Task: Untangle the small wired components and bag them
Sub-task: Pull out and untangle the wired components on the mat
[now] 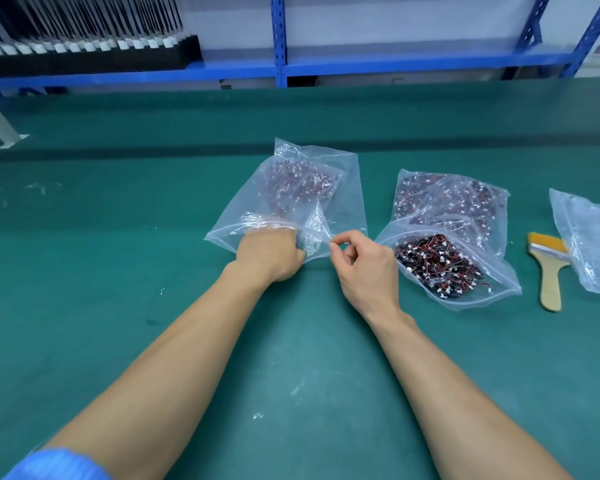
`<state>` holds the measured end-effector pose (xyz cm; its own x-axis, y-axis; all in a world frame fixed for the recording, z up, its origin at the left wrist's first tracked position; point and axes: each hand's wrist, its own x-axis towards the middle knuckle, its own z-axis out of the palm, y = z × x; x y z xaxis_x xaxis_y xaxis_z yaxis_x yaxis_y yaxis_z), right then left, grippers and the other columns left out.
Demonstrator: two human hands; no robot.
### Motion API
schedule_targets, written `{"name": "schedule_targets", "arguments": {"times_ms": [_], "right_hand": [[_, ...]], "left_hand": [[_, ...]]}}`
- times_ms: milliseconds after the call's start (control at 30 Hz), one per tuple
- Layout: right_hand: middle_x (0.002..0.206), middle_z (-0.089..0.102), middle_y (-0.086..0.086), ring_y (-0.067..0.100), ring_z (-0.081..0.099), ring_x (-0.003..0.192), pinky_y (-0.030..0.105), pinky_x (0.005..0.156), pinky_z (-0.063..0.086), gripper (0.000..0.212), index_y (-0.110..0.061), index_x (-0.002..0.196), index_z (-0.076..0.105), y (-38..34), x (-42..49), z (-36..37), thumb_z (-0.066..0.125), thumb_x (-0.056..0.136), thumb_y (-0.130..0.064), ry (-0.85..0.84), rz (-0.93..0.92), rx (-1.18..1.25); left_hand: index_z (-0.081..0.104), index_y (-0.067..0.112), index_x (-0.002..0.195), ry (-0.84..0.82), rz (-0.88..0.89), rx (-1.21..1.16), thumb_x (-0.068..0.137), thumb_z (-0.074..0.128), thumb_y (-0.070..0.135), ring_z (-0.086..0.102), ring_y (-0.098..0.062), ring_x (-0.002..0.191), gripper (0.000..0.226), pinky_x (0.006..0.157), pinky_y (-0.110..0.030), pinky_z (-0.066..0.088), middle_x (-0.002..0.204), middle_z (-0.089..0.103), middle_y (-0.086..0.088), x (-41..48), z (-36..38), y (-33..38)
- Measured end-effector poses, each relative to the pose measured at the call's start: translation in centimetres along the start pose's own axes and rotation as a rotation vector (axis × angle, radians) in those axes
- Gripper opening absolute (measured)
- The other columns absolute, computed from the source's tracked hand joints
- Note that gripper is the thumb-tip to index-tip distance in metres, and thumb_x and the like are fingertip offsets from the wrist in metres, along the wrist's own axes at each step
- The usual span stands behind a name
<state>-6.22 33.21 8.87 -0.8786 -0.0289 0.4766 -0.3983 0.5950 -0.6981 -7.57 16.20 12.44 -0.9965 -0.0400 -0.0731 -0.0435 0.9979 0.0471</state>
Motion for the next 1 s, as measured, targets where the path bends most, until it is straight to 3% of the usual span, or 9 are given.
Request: {"name": "schedule_targets", "arguments": {"times_ms": [100, 167, 267, 333, 400, 533, 600, 700, 1000], "right_hand": [[0.052, 0.047, -0.01, 0.016, 0.05, 0.055, 0.039, 0.062, 0.05, 0.006, -0.025, 0.086, 0.07, 0.0, -0.2, 0.0, 0.068, 0.092, -0.026, -0.019, 0.008, 0.007], [0.052, 0.048, -0.011, 0.016, 0.051, 0.056, 0.038, 0.063, 0.05, 0.006, -0.025, 0.086, 0.07, 0.0, -0.2, 0.0, 0.068, 0.091, -0.026, -0.027, 0.011, 0.007], [0.052, 0.049, -0.011, 0.017, 0.053, 0.058, 0.038, 0.063, 0.05, 0.006, -0.026, 0.086, 0.071, -0.1, -0.2, -0.1, 0.068, 0.091, -0.027, -0.039, 0.028, 0.006], [0.052, 0.05, -0.011, 0.018, 0.054, 0.059, 0.038, 0.063, 0.05, 0.006, -0.026, 0.085, 0.071, -0.1, -0.2, -0.1, 0.068, 0.091, -0.027, -0.048, 0.036, 0.007], [0.052, 0.05, -0.011, 0.019, 0.054, 0.059, 0.038, 0.063, 0.05, 0.006, -0.026, 0.085, 0.071, -0.3, -0.2, -0.1, 0.068, 0.091, -0.027, -0.055, 0.034, 0.007], [0.051, 0.049, -0.011, 0.016, 0.053, 0.056, 0.035, 0.06, 0.049, 0.006, -0.026, 0.085, 0.071, -0.1, 0.0, -0.1, 0.069, 0.091, -0.027, -0.045, 0.028, 0.004], [0.051, 0.049, -0.012, 0.01, 0.051, 0.054, 0.032, 0.058, 0.045, 0.006, -0.027, 0.085, 0.071, 0.0, 0.0, -0.1, 0.068, 0.091, -0.027, -0.043, 0.022, 0.002], [0.051, 0.048, -0.012, 0.008, 0.05, 0.054, 0.031, 0.057, 0.043, 0.007, -0.028, 0.085, 0.071, 0.1, -0.1, 0.0, 0.068, 0.091, -0.028, -0.043, 0.023, -0.004], [0.052, 0.052, -0.013, 0.014, 0.054, 0.058, 0.032, 0.059, 0.047, 0.007, -0.029, 0.084, 0.07, 0.2, -0.2, 0.0, 0.067, 0.091, -0.03, -0.053, 0.042, -0.009]], "left_hand": [[0.055, 0.02, 0.089, 0.08, 0.013, 0.011, 0.091, 0.045, 0.027, 0.047, -0.025, 0.083, 0.012, 0.071, -0.031, 0.036, 0.108, 0.064, -0.005, -0.4, 0.4, -0.2], [0.059, 0.02, 0.087, 0.117, 0.043, 0.013, 0.09, 0.048, 0.028, 0.05, -0.025, 0.085, 0.014, 0.073, -0.03, 0.037, 0.124, 0.055, -0.002, -0.4, 0.4, -0.4], [0.052, 0.026, 0.098, 0.05, 0.089, -0.069, 0.083, 0.051, 0.029, 0.053, -0.026, 0.112, 0.015, 0.087, -0.036, 0.045, 0.145, 0.038, 0.007, -0.3, 0.2, -0.7], [0.044, 0.025, 0.096, -0.048, 0.083, -0.073, 0.08, 0.048, 0.029, 0.051, -0.026, 0.114, 0.017, 0.092, -0.04, 0.047, 0.134, 0.049, 0.005, -0.2, -0.2, -0.8], [0.051, 0.023, 0.093, -0.093, 0.041, -0.05, 0.083, 0.045, 0.031, 0.054, -0.025, 0.099, 0.014, 0.083, -0.037, 0.046, 0.109, 0.059, 0.003, -0.2, -0.3, -0.9], [0.048, 0.027, 0.084, 0.082, 0.084, -0.042, 0.089, 0.049, 0.022, 0.052, -0.025, 0.087, 0.007, 0.067, -0.031, 0.036, 0.09, 0.053, 0.005, -0.8, 0.1, -1.2], [0.05, 0.027, 0.086, 0.158, 0.121, -0.045, 0.087, 0.05, 0.013, 0.057, -0.027, 0.091, 0.014, 0.065, -0.032, 0.043, 0.09, 0.059, 0.005, -1.3, 0.1, -1.4], [0.065, 0.025, 0.103, 0.198, 0.142, -0.033, 0.088, 0.054, 0.011, 0.062, -0.03, 0.099, 0.023, 0.076, -0.04, 0.053, 0.101, 0.069, 0.0, -2.0, 0.1, -1.6], [0.063, 0.032, 0.126, 0.233, 0.144, -0.065, 0.093, 0.052, 0.023, 0.058, -0.024, 0.116, 0.036, 0.082, -0.036, 0.052, 0.124, 0.066, 0.008, -3.5, 0.1, -2.7]]}}
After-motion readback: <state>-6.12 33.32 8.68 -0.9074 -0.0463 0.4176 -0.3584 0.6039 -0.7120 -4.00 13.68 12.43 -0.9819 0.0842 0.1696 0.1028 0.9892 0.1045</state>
